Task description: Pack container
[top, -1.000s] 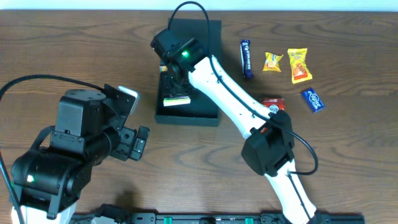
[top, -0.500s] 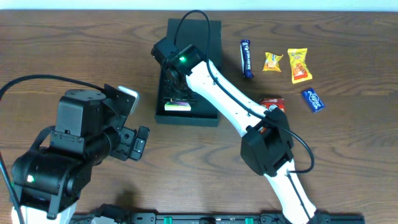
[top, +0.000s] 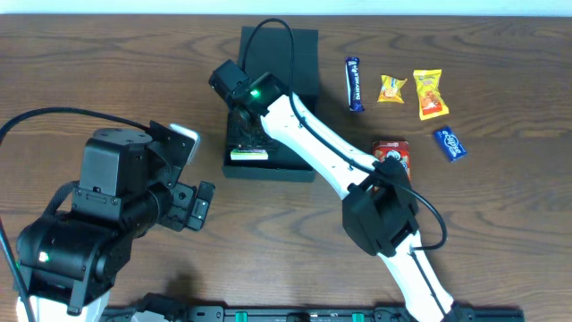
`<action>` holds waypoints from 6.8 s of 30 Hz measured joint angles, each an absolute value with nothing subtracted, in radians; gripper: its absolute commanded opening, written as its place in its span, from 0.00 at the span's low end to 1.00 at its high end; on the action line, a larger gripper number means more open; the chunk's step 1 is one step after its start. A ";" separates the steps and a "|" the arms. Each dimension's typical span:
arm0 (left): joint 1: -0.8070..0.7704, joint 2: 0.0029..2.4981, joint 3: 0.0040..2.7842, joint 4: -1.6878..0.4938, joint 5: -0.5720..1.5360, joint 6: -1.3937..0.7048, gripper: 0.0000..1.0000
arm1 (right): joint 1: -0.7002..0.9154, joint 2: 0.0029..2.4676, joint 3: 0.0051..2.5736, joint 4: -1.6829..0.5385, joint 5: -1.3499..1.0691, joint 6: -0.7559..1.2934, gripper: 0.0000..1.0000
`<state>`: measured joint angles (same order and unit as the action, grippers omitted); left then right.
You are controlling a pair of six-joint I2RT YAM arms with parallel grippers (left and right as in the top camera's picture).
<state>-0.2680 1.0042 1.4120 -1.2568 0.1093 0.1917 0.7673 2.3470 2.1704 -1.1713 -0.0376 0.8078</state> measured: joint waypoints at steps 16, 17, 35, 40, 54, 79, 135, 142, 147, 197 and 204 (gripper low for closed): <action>-0.268 1.004 1.412 -1.257 0.109 0.192 0.95 | 0.747 2.347 2.169 -1.166 -0.139 0.775 0.99; -0.268 1.004 1.412 -1.257 0.109 0.192 0.95 | 0.739 2.347 2.169 -1.166 -0.161 0.762 0.99; -0.268 1.004 1.412 -1.257 0.110 0.192 0.95 | 0.499 2.086 2.192 -1.256 -0.059 0.527 0.99; -0.268 1.004 1.412 -1.257 0.109 0.192 0.95 | 0.432 2.018 2.199 -1.336 0.060 0.484 0.99; -0.268 1.004 1.412 -1.257 0.110 0.192 0.95 | 0.281 2.025 2.168 -1.558 0.158 0.362 0.99; -0.268 1.004 1.412 -1.257 0.109 0.192 0.95 | 0.181 2.025 1.473 -1.121 0.086 0.233 0.99; -0.268 1.004 1.412 -1.257 0.109 0.192 0.95 | 0.510 2.026 1.866 -0.892 -0.158 0.492 0.62; -0.268 1.004 1.412 -1.257 0.110 0.192 0.95 | 0.585 2.082 1.867 -0.857 -0.134 0.561 0.62; -0.268 1.004 1.412 -1.257 0.110 0.192 0.95 | 0.593 2.151 1.867 -0.865 -0.096 0.585 0.62; -0.268 1.004 1.412 -1.257 0.109 0.192 0.95 | 0.593 2.315 2.008 -1.068 0.111 0.616 0.02; -0.268 1.004 1.412 -1.257 0.109 0.192 0.95 | 0.593 2.329 2.006 -1.102 0.154 0.657 0.02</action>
<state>-0.2680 1.0042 1.4120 -1.2568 0.1093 0.1917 0.5930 2.3295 2.0056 -1.1015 0.1543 0.6567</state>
